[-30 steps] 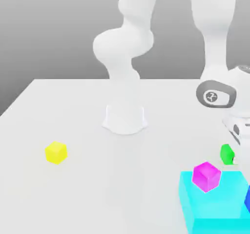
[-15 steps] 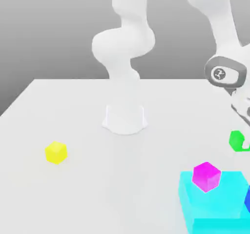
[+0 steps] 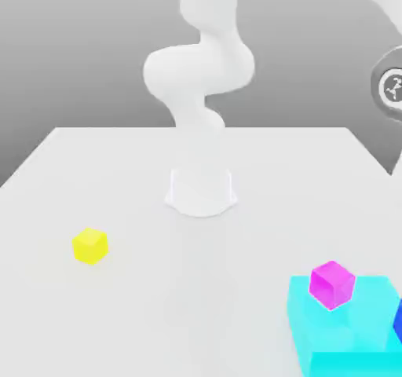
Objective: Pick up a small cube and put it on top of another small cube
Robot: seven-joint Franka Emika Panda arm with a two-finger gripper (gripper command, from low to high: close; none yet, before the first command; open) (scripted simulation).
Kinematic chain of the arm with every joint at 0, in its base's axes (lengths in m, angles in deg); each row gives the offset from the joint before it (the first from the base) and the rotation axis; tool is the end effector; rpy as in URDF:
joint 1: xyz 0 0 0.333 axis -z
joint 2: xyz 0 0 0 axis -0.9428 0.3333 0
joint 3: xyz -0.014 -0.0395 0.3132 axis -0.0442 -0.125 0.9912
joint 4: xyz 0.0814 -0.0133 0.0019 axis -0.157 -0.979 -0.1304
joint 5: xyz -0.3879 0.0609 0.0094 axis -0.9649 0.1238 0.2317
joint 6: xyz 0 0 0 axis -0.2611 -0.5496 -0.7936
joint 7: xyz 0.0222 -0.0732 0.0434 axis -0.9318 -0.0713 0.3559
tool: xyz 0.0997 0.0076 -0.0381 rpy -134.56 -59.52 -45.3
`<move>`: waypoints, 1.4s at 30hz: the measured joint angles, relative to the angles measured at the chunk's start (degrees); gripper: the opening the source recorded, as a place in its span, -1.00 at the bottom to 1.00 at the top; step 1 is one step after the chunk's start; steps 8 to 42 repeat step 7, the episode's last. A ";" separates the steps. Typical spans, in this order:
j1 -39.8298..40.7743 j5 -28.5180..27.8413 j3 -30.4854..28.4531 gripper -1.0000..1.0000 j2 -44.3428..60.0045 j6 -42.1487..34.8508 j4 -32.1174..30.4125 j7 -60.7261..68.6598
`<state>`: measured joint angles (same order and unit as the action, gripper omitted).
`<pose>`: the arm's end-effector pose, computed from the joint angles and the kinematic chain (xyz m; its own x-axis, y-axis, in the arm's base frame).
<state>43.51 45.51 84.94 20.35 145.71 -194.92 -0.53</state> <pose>0.4884 0.3061 0.3173 0.3758 0.9267 -0.0019 0.9267 -0.3758 -0.0029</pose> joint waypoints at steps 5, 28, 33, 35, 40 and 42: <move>0.48 -0.70 -0.50 1.00 5.53 5.96 -0.40 1.34; 0.48 -0.70 -0.50 1.00 5.53 5.96 -0.40 1.34; 0.48 -0.70 -0.50 1.00 5.53 5.96 -0.40 1.34; 0.48 -0.70 -0.50 1.00 5.53 5.96 -0.40 1.34; 0.48 -0.70 -0.50 1.00 5.53 5.96 -0.40 1.34; 0.48 -0.70 -0.50 1.00 5.53 5.96 -0.40 1.34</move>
